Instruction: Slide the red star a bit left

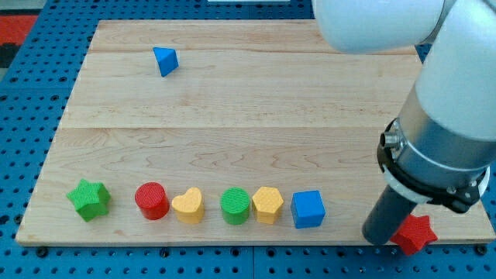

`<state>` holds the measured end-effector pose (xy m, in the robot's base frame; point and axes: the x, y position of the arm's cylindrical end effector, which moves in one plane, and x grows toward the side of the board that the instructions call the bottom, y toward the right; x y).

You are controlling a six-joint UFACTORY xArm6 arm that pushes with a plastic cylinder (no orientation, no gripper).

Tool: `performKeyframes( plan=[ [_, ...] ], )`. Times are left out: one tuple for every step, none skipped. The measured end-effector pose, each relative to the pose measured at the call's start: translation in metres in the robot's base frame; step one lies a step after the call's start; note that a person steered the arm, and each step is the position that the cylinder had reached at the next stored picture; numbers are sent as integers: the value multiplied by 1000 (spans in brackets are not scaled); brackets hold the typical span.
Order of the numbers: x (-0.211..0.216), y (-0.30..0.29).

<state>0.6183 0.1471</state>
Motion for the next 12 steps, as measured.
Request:
performKeyframes(
  plan=[
    [1, 0],
    [1, 3],
    [0, 18],
    [0, 44],
    [-8, 58],
    [-50, 36],
    [-107, 82],
    [-102, 183],
    [-92, 198],
    [-23, 196],
    [-3, 190],
    [-1, 188]
  ],
)
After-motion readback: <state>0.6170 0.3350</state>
